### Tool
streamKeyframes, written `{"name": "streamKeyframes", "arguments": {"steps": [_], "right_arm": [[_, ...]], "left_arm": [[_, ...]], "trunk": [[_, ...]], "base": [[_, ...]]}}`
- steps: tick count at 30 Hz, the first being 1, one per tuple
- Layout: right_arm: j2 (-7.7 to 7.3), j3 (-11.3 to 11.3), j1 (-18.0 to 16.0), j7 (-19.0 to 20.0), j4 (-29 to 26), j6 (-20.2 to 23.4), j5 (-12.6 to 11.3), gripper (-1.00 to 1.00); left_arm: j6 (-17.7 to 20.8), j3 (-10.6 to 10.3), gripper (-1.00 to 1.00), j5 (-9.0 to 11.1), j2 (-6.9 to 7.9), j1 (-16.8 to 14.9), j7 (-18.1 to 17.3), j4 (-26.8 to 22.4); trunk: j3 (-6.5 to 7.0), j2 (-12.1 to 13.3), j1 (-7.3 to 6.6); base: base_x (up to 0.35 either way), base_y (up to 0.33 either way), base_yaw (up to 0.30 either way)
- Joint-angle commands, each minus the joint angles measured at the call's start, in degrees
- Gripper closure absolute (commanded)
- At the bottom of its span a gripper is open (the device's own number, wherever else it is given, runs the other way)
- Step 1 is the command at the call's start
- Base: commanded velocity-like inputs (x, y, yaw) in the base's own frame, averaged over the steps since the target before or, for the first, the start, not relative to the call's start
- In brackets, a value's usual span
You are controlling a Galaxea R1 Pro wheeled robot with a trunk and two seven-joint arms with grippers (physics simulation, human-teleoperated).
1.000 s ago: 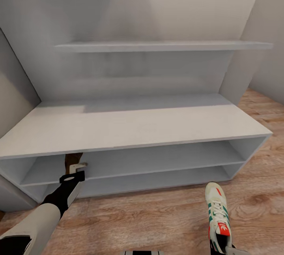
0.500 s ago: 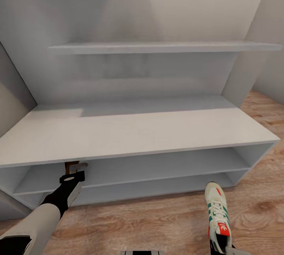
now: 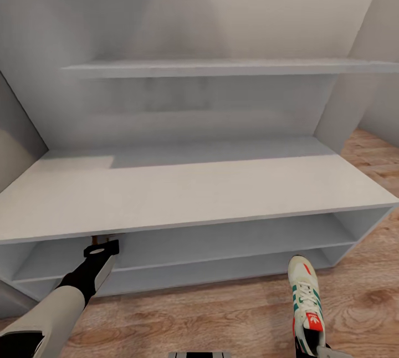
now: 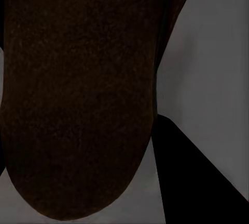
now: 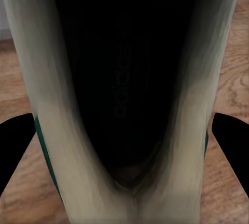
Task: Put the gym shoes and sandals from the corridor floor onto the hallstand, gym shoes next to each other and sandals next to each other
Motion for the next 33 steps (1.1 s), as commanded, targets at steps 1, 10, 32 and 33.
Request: {"name": "streamKeyframes", "arguments": {"steps": [1,10,32,33], "right_arm": [[0.00,0.01,-0.03,-0.12,0.03,-0.17,0.00,1.00],[0.00,0.01,-0.02,-0.12,0.03,-0.17,0.00,1.00],[0.00,0.01,-0.03,-0.12,0.03,-0.17,0.00,1.00],[0.00,0.01,-0.03,-0.12,0.03,-0.17,0.00,1.00]], "left_arm": [[0.39,-0.10,-1.00,0.26,0.01,0.01,0.13,-0.14],[0.38,-0.13,-1.00,0.26,0.07,0.01,0.20,-0.13],[0.26,-0.29,-1.00,0.26,0.01,0.06,0.21,-0.13],[0.22,-0.29,-1.00,0.29,0.01,0.09,0.21,-0.10]], "trunk": [[-0.04,-0.02,-0.01],[-0.04,-0.02,-0.01],[-0.04,-0.02,-0.01],[-0.04,-0.02,-0.01]], "base": [[0.002,0.000,0.000],[0.000,0.000,0.000],[-0.223,-0.154,0.000],[-0.124,-0.225,0.000]]}}
